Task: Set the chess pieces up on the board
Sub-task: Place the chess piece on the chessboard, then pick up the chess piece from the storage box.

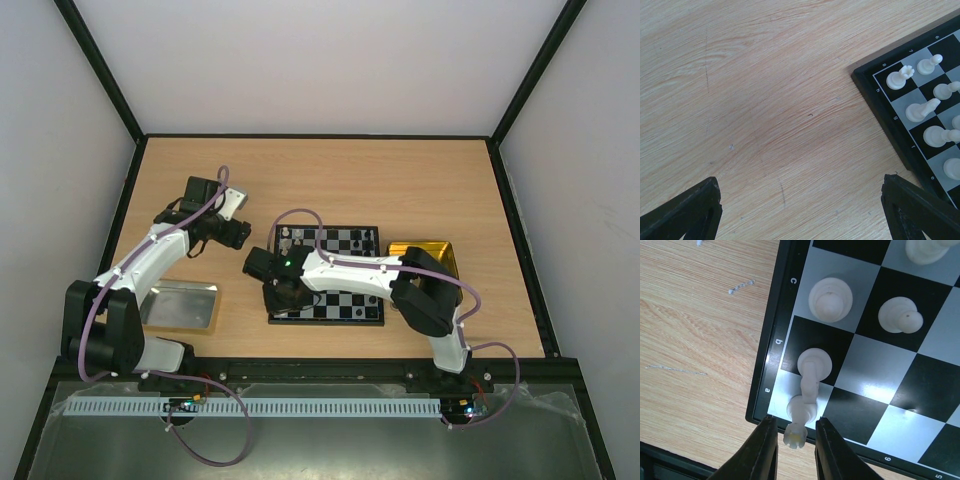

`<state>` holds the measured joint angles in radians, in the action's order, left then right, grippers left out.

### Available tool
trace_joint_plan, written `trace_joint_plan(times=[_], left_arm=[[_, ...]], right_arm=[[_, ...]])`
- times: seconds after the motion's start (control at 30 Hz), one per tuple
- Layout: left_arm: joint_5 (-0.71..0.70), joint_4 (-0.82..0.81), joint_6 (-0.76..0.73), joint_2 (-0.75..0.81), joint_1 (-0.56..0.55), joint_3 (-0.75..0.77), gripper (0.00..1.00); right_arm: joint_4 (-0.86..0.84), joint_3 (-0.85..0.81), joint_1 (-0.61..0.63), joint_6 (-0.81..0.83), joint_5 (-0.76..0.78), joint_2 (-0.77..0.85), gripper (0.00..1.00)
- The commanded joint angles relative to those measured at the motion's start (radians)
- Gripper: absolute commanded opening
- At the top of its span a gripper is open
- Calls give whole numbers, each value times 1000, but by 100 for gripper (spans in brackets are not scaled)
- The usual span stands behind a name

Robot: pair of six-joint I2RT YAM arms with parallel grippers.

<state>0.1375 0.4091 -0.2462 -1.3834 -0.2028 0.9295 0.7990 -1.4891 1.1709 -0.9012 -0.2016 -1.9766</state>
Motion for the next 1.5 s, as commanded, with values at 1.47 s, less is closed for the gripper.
trace_joint_plan(times=[1.47], left_arm=[[-16,9,-2,-16,-26,9,87]], right_arm=[[-110,703,-1132,234,43,581,24]])
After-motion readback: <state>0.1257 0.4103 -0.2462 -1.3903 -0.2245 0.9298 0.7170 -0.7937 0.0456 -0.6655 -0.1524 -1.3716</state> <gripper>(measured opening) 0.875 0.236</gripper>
